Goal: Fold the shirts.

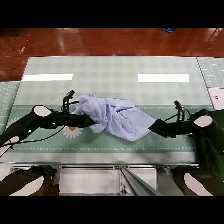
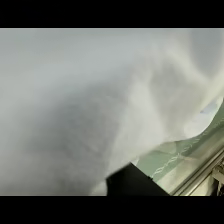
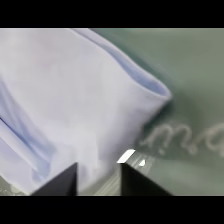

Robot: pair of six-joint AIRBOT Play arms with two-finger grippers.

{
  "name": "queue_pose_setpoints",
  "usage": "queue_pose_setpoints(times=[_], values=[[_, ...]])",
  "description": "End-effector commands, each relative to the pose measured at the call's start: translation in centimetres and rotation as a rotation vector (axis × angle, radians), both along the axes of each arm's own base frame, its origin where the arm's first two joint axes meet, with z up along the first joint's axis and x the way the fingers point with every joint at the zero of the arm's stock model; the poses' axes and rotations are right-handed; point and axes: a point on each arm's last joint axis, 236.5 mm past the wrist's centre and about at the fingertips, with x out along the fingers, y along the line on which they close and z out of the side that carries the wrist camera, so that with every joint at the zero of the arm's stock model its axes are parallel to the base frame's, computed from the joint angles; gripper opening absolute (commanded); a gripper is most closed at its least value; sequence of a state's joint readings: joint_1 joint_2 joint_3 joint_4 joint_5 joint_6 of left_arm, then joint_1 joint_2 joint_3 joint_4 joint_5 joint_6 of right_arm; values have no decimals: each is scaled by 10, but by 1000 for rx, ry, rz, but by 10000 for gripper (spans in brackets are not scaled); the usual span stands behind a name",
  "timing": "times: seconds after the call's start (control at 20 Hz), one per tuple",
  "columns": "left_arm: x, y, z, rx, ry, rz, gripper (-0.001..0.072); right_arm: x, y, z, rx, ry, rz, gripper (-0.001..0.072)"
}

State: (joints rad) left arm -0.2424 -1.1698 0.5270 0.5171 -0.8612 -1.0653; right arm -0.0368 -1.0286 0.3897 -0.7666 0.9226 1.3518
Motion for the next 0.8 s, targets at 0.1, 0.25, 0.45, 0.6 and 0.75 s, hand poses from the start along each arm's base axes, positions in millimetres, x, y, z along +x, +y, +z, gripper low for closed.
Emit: queue_pose_setpoints(times=[0.1, 0.25, 0.45, 0.6, 0.75], values=[[16, 0, 31, -57, -21, -12, 19, 48, 33, 8, 37, -55, 94, 21], [51, 19, 103, -138, -123, -7, 19, 111, 29, 101, 47, -277, 160, 20], [103, 73, 255, -161, -445, 137, 18, 175, -7, 317, -64, -779, 131, 20], [96, 102, 394, -127, -785, 211, 18, 146, -25, 475, -198, -1140, 120, 20], [48, 107, 500, -66, -1086, 216, 18, 73, -31, 584, -337, -1422, 93, 20]])
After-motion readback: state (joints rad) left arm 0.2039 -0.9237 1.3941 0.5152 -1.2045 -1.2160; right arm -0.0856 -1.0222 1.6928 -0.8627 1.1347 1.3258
